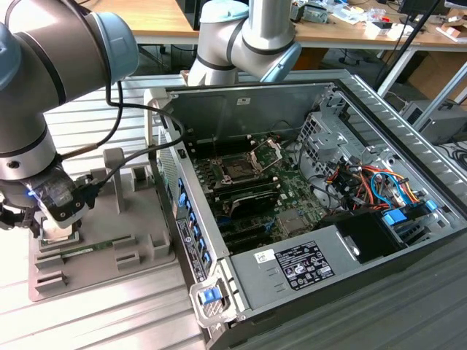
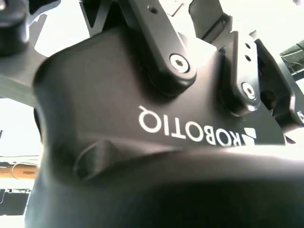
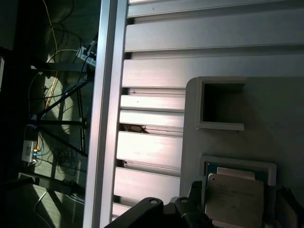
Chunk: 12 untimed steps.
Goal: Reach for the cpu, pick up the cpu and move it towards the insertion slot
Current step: 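Pick up the cpu and move it towards the insertion slot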
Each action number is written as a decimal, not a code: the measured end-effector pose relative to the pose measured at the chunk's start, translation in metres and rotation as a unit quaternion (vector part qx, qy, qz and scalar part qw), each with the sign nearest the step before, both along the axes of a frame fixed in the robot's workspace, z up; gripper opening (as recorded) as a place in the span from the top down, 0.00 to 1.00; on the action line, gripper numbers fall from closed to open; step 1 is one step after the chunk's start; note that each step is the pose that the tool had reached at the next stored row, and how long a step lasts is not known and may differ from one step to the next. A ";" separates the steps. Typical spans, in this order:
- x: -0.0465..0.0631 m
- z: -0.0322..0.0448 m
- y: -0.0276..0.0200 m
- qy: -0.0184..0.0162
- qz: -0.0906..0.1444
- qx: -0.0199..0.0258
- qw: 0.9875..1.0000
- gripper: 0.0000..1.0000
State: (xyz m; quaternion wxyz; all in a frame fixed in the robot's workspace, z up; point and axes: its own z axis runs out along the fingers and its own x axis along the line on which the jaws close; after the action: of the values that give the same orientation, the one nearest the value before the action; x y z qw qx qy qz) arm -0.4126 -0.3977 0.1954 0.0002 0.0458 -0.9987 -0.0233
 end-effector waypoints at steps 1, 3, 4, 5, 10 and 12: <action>0.000 -0.0005 0.0000 0.000 0.000 0.000 1.000 0.34; 0.000 -0.0011 0.0000 0.000 0.000 0.000 1.000 0.34; 0.000 -0.0011 0.0000 0.000 0.000 0.000 1.000 0.34; 0.000 -0.0013 0.0000 0.000 0.000 0.000 1.000 0.34; 0.000 -0.0013 0.0000 0.000 0.000 0.000 1.000 0.34; 0.000 -0.0015 0.0000 0.000 0.000 0.000 1.000 0.47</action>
State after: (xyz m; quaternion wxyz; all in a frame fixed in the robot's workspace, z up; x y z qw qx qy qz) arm -0.4127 -0.3977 0.1939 0.0002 0.0462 -0.9987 -0.0233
